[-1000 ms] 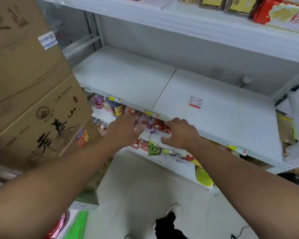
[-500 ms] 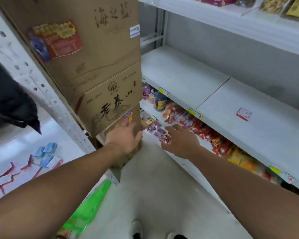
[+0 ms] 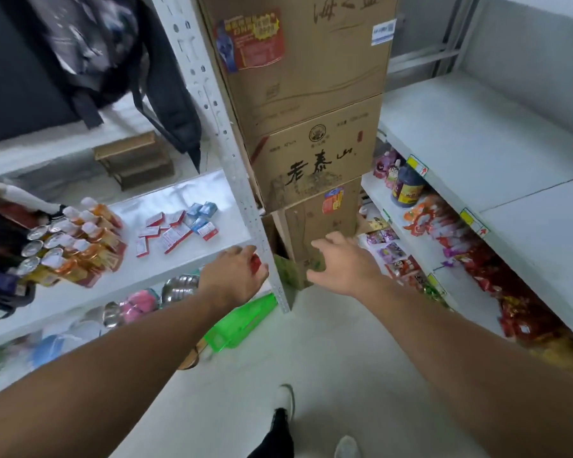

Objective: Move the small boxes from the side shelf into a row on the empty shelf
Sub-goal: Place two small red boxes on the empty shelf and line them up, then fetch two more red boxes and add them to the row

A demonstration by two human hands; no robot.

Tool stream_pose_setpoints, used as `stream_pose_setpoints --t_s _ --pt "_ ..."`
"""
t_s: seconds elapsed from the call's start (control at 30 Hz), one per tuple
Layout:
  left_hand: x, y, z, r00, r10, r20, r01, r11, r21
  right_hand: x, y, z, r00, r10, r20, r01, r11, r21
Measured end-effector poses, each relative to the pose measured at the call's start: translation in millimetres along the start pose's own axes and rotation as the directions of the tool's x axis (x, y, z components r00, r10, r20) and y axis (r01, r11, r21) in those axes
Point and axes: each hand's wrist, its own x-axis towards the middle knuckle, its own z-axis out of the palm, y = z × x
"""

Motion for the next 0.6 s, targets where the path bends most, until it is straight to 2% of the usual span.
stream_pose_setpoints --t_s 0.27,0.6 --pt "-49 -88 -10 0.980 -0.193 -0.042 0.193 0.981 -0.017 4 -93 25 0.983 -0.176 0.052 0.179 0.983 -0.042" --pt "-66 -225 3 0.970 -0.242 -0.024 0.238 0.965 -0.113 32 -214 76 0.969 -0.199 0.148 0.219 0.967 -0.132"
